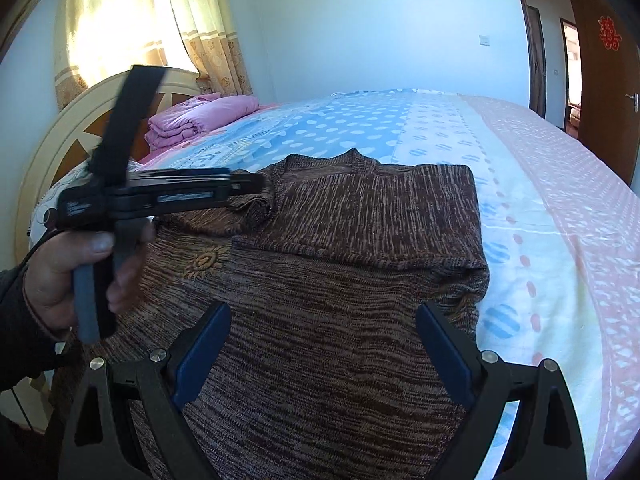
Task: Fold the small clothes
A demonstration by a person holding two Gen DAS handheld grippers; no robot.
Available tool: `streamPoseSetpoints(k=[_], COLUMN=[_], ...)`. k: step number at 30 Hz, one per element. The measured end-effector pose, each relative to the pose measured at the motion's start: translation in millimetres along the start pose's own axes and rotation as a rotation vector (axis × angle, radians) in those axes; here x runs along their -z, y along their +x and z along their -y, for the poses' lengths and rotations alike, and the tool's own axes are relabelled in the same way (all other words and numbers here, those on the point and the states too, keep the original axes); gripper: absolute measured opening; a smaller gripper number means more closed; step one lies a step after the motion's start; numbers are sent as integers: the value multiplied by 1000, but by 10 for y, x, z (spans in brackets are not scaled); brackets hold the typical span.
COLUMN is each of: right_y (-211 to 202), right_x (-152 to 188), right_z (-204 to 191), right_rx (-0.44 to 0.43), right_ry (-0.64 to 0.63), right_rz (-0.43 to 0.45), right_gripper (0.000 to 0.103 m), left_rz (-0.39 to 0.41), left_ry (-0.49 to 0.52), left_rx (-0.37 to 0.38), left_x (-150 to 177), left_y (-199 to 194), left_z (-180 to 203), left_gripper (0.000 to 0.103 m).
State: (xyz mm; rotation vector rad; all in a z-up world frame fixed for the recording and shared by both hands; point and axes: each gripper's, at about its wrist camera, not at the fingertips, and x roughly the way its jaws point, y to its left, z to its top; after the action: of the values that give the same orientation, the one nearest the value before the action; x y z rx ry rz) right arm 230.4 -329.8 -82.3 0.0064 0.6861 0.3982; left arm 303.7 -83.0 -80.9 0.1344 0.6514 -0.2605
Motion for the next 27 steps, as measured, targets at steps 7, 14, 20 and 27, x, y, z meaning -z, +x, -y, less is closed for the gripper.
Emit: streamPoseSetpoints(k=[7,14,20,27], right_y=[32,401,1295,1954], right_x=[-86,-658,-1018,-1039], right_z=[-108,-711,-1166,-1192], right_rx=[-5,32,147,316], right_ry=[-9,-171,-280,-366], right_rz=[-33,-81,-176,-250], right_gripper=[94,94,94,94], left_rz=[-126,-217,-201,-200], left_ry=[-52,-149,-144,-228], left_rx=[-457,-405,-421,-361], left_x=[296,482,539,573], left_y=[177,386,391,399], left_z=[-1200,-1550,-1505,-1658], left_gripper=[80,80,85,92])
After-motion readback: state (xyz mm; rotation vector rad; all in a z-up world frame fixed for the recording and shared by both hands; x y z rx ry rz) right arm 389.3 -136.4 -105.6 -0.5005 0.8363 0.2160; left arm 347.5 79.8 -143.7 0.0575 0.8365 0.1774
